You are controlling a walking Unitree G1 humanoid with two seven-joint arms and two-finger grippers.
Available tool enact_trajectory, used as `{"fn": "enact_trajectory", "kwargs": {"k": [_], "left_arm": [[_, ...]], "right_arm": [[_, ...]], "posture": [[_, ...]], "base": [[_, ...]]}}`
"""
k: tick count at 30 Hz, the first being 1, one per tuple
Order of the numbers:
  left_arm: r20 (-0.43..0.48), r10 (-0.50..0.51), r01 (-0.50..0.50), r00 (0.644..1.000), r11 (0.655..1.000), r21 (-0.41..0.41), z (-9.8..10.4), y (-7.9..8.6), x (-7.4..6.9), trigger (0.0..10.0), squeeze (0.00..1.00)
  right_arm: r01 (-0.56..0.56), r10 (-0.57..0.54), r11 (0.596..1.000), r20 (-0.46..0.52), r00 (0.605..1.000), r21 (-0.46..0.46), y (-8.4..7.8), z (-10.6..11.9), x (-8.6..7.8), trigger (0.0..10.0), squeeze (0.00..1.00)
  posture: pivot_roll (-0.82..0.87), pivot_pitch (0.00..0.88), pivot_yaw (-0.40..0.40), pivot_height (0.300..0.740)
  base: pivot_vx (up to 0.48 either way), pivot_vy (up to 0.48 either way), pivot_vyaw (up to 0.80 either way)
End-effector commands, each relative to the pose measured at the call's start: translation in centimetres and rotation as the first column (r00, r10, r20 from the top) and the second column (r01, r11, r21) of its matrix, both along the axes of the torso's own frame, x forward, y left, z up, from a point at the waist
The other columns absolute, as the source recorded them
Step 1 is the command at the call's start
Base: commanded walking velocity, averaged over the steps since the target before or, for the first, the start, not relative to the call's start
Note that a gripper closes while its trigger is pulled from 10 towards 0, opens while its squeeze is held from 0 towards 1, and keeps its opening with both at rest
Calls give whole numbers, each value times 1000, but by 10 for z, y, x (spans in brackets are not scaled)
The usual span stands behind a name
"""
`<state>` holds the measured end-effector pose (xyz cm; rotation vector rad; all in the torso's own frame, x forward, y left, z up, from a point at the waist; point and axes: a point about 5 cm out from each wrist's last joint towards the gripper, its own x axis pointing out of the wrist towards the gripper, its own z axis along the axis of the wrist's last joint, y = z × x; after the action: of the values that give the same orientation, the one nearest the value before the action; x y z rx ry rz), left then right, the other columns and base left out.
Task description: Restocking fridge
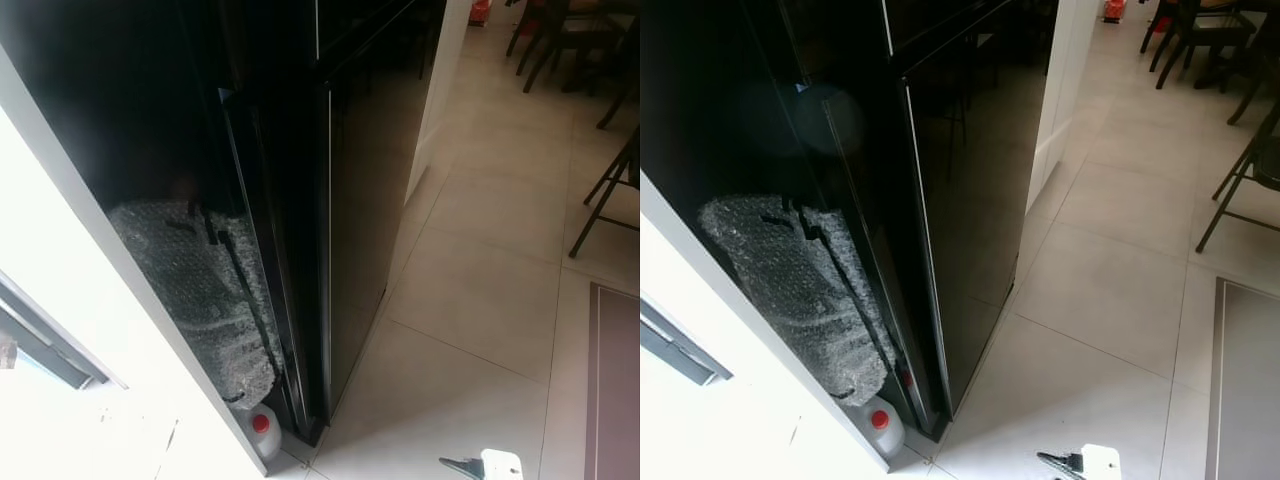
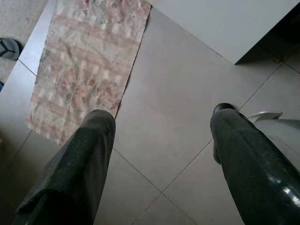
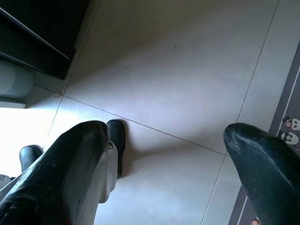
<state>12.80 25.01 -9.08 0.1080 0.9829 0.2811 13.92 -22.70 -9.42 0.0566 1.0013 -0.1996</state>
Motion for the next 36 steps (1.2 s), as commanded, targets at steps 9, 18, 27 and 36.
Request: {"fn": "enact_trajectory", "kwargs": {"k": [9, 18, 27, 36], "left_arm": [[-36, -20, 19, 999, 1000, -20, -3, -2, -5, 10000, 0], [-78, -16, 15, 997, 1000, -12, -4, 11, -24, 10000, 0], [-88, -33, 33, 996, 999, -9, -5, 14, -30, 10000, 0], [-85, -57, 55, 995, 998, -26, -9, -9, -20, 10000, 0]], "right_arm": [[-63, 62, 998, -10, 998, -15, 5, -1, 0, 10000, 0], [-22, 22, 1000, -10, 1000, 4, 6, -1, 1, 10000, 0], [-48, 48, 999, -15, 999, 4, 6, -1, 1, 10000, 0], [-47, 48, 999, -13, 999, 11, 7, -1, 0, 10000, 0]], "posture": [[-35, 50, 39, 740], [-32, 48, 38, 740], [-34, 31, 37, 740], [-36, 6, 38, 740]], "base": [[0, 0, 433], [0, 0, 497], [0, -169, 0], [0, -255, 0]]}}
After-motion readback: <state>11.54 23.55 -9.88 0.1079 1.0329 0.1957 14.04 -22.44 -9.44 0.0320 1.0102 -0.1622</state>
